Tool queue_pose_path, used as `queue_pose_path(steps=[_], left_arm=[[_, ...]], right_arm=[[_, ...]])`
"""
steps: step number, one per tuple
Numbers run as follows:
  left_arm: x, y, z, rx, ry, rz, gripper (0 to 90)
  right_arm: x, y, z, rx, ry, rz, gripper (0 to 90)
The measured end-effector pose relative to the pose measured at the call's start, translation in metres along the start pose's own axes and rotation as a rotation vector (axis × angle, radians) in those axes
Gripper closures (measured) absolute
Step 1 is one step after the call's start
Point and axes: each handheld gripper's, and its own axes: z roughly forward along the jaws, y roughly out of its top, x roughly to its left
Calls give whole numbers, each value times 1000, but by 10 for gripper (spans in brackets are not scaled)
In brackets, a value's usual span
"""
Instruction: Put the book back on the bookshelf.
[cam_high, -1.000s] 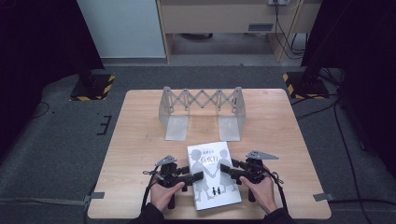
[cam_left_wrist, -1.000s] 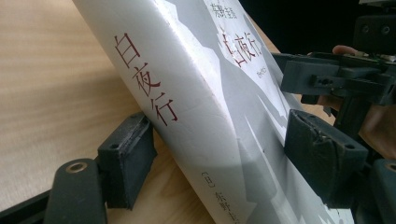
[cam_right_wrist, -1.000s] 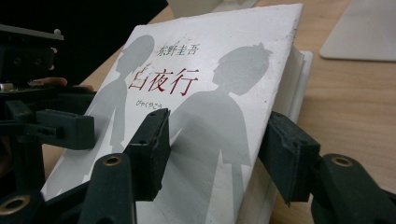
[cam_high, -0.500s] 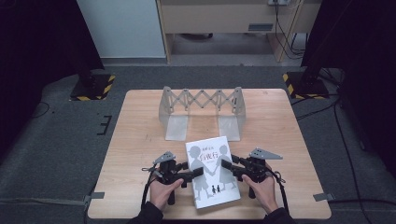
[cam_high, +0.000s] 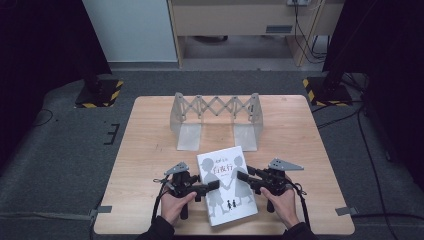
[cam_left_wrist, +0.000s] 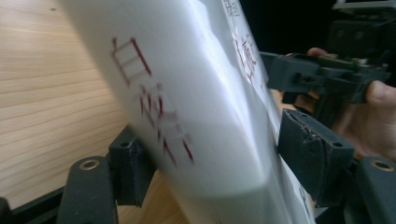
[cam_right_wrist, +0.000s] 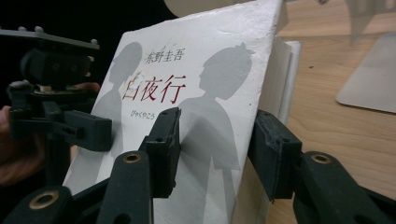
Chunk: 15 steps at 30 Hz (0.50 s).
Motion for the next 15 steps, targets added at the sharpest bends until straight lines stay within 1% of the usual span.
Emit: queue_pose_path(steps=[1, 2, 3, 4, 7, 8, 11, 12, 13, 14, 15], left_arm=[[0, 0, 0, 0, 0, 0, 315], [-3, -1, 2, 3, -5, 3, 315], [-4, -2, 3, -7, -4, -1, 317], [-3, -2, 3, -18, -12, -6, 338], [-4, -2, 3, -19, -8, -2, 341], [-6, -1, 2, -26, -9, 7, 355], [-8, 1, 2, -31, -10, 17, 363], [-9, 1, 2, -34, -12, 14, 373], [-10, 3, 1, -40, -23, 1, 399], [-10, 3, 1, -40, -23, 1, 402], [-10, 5, 1, -36, -22, 1, 407]], right_arm=[[0, 0, 0, 0, 0, 0, 549], [1, 0, 1, -2, 15, 9, 549], [2, 0, 3, -4, 29, 12, 554], [4, 0, 3, -3, 28, 5, 554], [3, 0, 3, -4, 30, 10, 554], [2, 0, 3, -1, 35, 22, 553], [1, 1, 2, -1, 33, 27, 548], [1, 1, 1, -5, 34, 28, 542], [0, 2, 0, -10, 31, 29, 534], [0, 2, 0, -10, 31, 29, 534], [-2, 3, -4, -33, 11, 27, 527]])
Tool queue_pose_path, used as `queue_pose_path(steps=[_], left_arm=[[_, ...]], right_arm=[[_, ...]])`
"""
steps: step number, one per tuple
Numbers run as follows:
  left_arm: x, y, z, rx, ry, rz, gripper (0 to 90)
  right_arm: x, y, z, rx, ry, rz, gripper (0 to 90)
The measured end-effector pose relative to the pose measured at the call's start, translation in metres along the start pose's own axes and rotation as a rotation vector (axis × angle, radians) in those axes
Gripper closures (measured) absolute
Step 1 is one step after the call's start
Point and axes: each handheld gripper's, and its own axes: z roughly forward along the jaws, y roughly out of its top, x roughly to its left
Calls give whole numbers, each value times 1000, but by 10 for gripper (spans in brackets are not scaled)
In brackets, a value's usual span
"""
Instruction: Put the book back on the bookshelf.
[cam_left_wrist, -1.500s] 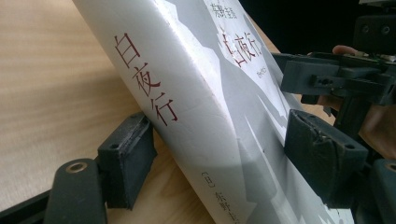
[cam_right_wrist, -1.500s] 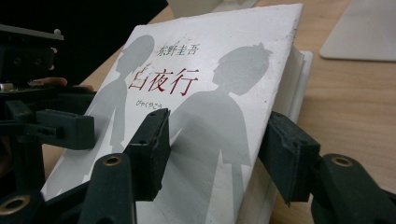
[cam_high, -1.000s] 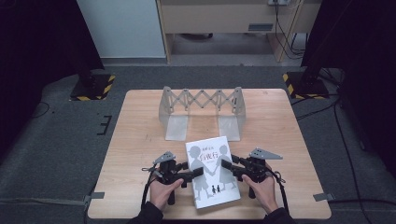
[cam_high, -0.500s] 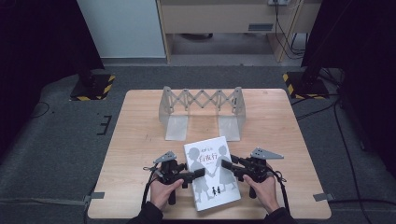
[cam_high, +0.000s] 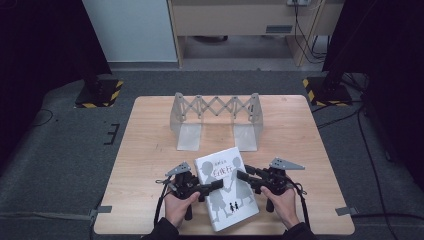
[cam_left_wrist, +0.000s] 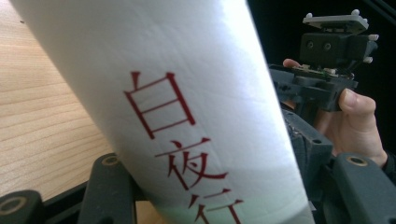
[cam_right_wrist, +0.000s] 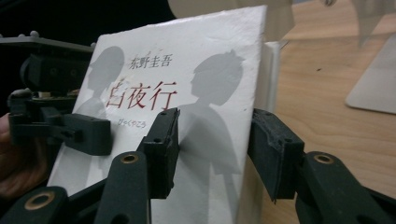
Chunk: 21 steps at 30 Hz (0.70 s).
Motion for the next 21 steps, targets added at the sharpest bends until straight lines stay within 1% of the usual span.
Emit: queue_pose_path(steps=[1, 3, 4, 5, 8, 9, 13, 15, 17, 21], left_arm=[[0, 1, -1, -3, -5, -12, 413], [1, 3, -2, 0, -4, -23, 421], [1, 3, -2, 0, -4, -23, 426], [2, 4, -3, -3, -3, -31, 426], [2, 7, -5, -9, 4, -43, 440], [2, 8, -6, -13, 6, -45, 445], [0, 12, -10, -28, 2, -45, 470], [-2, 15, -11, -31, -1, -42, 484], [-4, 18, -12, -32, -6, -44, 496], [-12, 26, -13, -39, 0, -24, 515]], right_arm=[[-1, 1, -2, -6, -3, 6, 521], [-5, 2, -6, -23, -22, 11, 511], [-5, 2, -6, -23, -22, 11, 511], [-7, 3, -8, -28, -29, 17, 507], [-12, 4, -15, -32, -84, 7, 478], [-14, 4, -16, -27, -106, 4, 472], [-21, 3, -20, 14, -202, -43, 433], [-25, 2, -23, 36, -246, -52, 420], [-29, 2, -25, 56, -273, -58, 402], [-36, 0, -30, 98, -334, -82, 379]])
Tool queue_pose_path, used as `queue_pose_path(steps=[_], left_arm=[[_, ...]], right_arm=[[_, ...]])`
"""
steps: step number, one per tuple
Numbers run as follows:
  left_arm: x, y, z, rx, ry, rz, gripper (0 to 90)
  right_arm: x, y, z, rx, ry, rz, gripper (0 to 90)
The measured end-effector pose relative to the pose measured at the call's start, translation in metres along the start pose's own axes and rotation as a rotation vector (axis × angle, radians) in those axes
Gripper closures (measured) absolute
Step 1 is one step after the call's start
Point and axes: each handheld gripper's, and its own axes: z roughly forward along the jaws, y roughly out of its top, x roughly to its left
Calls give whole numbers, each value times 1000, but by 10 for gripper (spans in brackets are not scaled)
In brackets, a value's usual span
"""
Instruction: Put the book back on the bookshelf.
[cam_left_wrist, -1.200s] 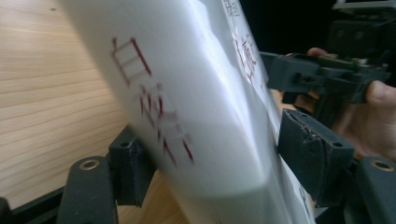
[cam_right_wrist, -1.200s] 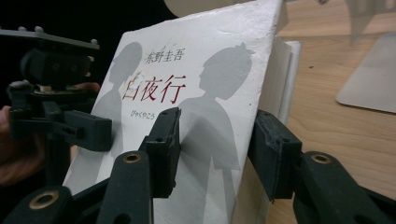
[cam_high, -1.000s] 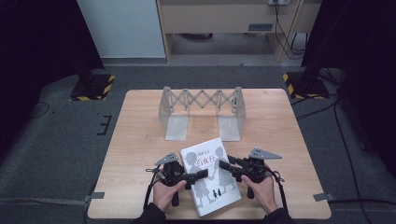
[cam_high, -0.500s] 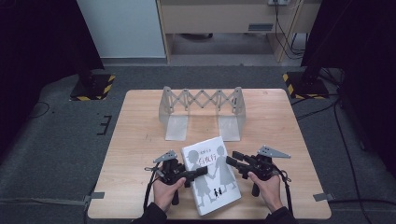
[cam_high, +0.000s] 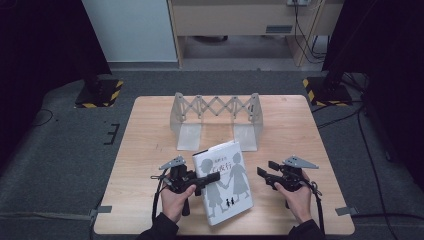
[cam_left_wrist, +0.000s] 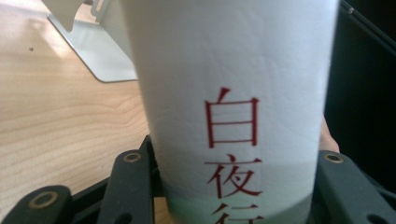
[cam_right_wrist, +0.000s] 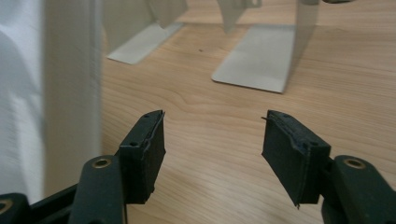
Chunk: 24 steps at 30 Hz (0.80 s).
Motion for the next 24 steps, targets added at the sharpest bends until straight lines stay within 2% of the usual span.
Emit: queue_pose_path(steps=[4, 8, 13, 17, 24], left_arm=[[-4, 7, 1, -10, 9, 3, 525], [-7, 11, 1, -11, 15, 17, 531], [-12, 16, 1, -2, 27, 38, 532], [-18, 20, -1, 8, 44, 75, 533], [-21, 29, -13, 9, 91, 111, 533]], right_arm=[[-9, -2, -5, 18, -42, -7, 359], [-18, -4, -9, 54, -101, -38, 338], [-29, -9, -10, 128, -190, -77, 292], [-35, -13, -9, 197, -253, -113, 268], [-41, -18, -5, 229, -282, -109, 239]])
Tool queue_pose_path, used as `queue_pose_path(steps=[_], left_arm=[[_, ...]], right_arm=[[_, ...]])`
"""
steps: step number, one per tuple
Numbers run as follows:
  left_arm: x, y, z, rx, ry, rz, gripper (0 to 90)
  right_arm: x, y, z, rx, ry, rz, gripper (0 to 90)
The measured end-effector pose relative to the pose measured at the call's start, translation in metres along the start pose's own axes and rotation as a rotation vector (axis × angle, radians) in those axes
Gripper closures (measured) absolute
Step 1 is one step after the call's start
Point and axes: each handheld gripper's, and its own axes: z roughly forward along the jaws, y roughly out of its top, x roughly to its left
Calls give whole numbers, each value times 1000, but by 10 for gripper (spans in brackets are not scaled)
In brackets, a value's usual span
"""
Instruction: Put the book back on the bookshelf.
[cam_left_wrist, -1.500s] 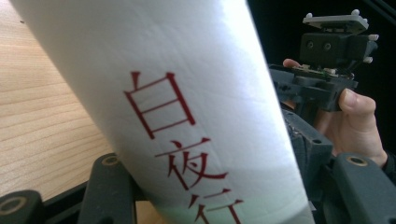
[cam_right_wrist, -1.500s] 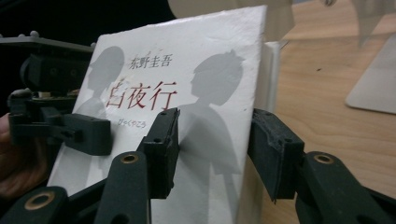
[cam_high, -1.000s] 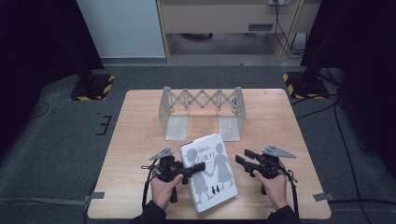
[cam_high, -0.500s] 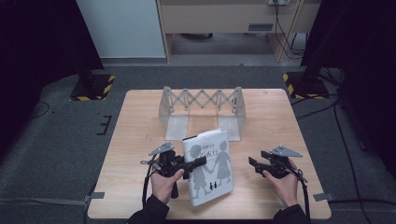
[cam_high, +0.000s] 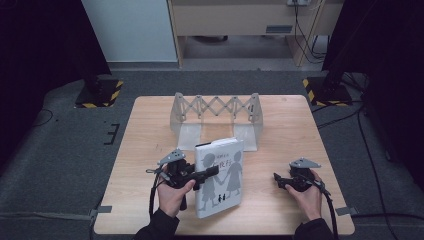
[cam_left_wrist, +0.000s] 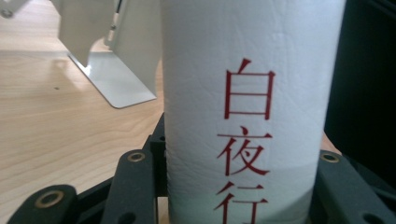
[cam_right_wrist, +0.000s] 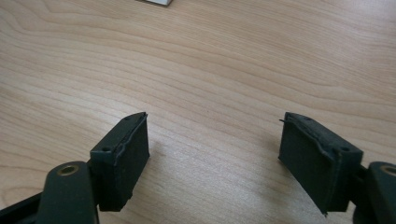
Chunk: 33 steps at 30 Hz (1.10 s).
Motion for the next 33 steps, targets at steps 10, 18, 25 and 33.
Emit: queue_pose_path(steps=[10, 18, 25, 33], left_arm=[[9, 18, -31, -77, 80, 6, 533], [18, 31, -51, -137, 147, 11, 533], [25, 42, -62, -156, 199, 18, 533], [35, 58, -71, -175, 283, 33, 532]], right_arm=[[-1, -2, 4, -5, -10, -2, 182], [-2, -1, 5, 5, -18, 14, 134], [-2, -1, 6, 7, -26, 20, 119], [-2, -1, 6, 10, -26, 21, 110]])
